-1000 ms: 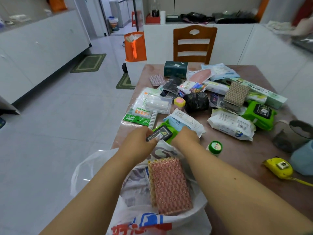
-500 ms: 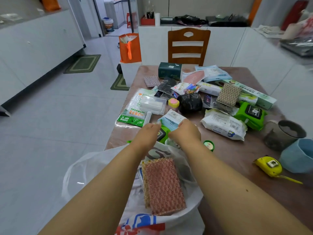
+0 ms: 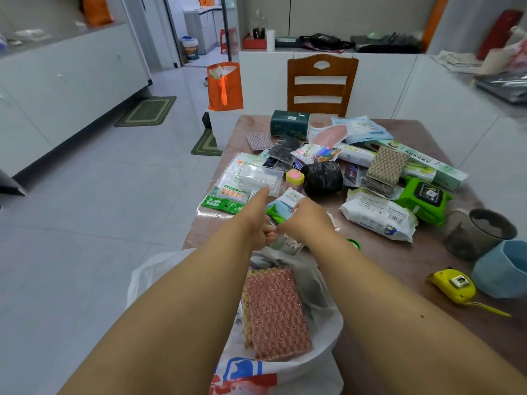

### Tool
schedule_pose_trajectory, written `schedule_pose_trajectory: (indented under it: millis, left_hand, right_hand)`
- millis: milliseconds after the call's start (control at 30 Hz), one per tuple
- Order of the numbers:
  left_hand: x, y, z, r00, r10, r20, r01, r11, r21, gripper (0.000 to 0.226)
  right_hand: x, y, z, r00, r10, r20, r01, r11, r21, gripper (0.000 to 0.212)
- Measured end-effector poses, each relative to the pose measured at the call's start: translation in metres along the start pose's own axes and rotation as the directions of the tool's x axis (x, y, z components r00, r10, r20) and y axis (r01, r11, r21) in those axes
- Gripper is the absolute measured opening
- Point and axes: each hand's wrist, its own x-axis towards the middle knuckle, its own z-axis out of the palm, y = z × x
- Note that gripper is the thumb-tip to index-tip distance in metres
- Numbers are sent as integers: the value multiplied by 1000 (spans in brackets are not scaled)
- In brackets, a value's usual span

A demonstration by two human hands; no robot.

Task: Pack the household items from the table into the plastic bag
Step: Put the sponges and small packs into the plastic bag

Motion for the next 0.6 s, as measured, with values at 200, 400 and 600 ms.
schedule_pose_trajectory:
  millis: [200, 400, 600]
  left_hand:
    - [-19, 16, -16, 1000, -14, -2, 14, 999, 31, 78]
    - [-61, 9, -52, 979, 71, -192, -75, 997, -11, 53]
    - [-89, -43, -87, 943, -73, -325, 85, 996, 21, 52]
  right_hand:
    - [-17, -22, -11, 989, -145, -38, 147, 987, 57, 67]
    - [-51, -47, -11, 957, -290, 32, 285, 953, 104, 61]
    - [-75, -42, 30, 886, -301, 352, 225, 944, 241, 27]
